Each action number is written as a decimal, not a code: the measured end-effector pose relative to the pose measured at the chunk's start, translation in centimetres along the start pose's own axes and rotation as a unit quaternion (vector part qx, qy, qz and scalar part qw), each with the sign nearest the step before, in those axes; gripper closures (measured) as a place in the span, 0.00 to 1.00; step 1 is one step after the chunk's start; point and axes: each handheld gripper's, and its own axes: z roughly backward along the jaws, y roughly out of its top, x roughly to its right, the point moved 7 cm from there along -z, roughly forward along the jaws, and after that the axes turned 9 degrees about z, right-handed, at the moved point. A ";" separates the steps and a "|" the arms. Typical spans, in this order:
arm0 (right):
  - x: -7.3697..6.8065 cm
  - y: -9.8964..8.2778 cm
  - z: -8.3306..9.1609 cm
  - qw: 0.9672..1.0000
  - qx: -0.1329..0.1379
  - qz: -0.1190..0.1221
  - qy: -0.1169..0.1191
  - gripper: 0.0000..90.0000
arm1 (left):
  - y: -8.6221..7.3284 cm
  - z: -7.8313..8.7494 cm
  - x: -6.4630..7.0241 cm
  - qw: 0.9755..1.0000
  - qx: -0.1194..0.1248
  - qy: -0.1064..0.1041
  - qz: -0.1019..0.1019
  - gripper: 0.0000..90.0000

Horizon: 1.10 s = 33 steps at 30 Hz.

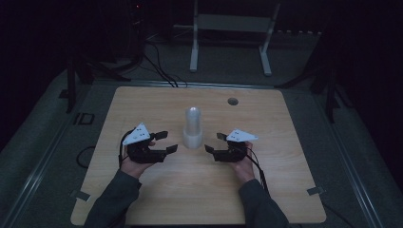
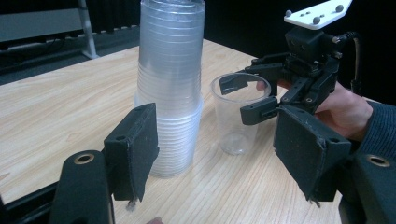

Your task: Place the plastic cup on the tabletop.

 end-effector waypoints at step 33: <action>-0.8 -1.6 0.7 0.999 -0.046 0.017 -0.008 0.12 | 0.0 0.1 0.0 1.000 0.000 0.001 0.001 0.34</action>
